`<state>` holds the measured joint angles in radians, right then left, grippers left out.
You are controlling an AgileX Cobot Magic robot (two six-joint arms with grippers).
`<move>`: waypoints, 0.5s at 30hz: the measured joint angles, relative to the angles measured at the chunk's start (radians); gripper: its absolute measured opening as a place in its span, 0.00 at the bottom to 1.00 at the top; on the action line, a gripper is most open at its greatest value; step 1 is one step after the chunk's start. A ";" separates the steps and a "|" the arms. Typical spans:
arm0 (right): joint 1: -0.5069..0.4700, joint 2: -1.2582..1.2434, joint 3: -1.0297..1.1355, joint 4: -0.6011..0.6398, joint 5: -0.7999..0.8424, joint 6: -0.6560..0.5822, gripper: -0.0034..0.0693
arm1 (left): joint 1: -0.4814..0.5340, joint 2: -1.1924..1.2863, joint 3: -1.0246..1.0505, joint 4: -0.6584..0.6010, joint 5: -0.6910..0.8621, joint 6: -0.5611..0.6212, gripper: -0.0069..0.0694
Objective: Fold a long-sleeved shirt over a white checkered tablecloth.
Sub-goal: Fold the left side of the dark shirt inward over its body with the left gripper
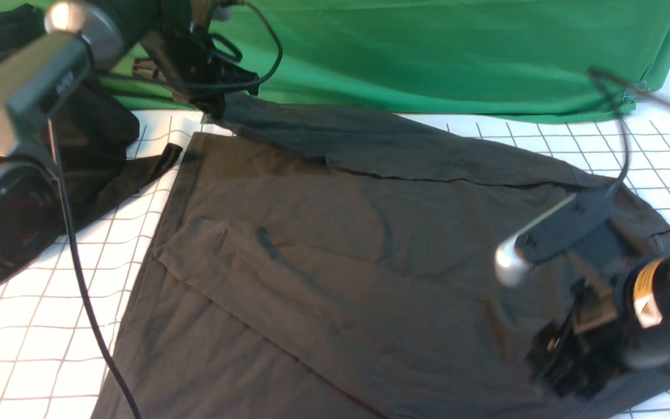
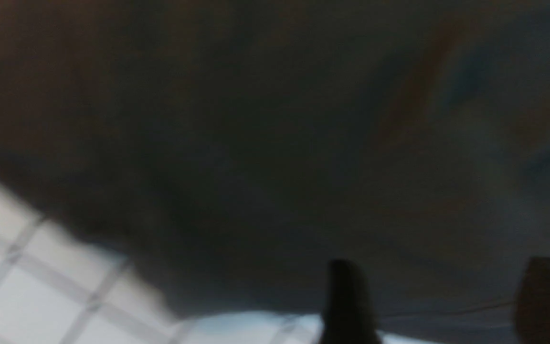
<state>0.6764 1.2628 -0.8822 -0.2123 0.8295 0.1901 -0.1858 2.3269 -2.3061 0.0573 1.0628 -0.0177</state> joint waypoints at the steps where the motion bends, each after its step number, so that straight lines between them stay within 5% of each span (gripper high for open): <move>1: 0.000 0.000 -0.016 -0.043 0.000 0.009 0.49 | -0.005 -0.019 0.000 -0.001 0.044 0.004 0.13; 5: -0.029 0.000 -0.070 -0.144 -0.026 0.036 0.13 | -0.013 -0.098 0.013 -0.016 0.138 0.002 0.13; 15: -0.353 0.059 -0.107 -0.155 -0.205 0.033 0.06 | -0.030 -0.373 0.322 -0.086 0.150 -0.061 0.13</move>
<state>0.3238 1.3223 -0.9893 -0.3676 0.6241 0.2233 -0.2159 1.9536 -1.9843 -0.0285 1.2129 -0.0790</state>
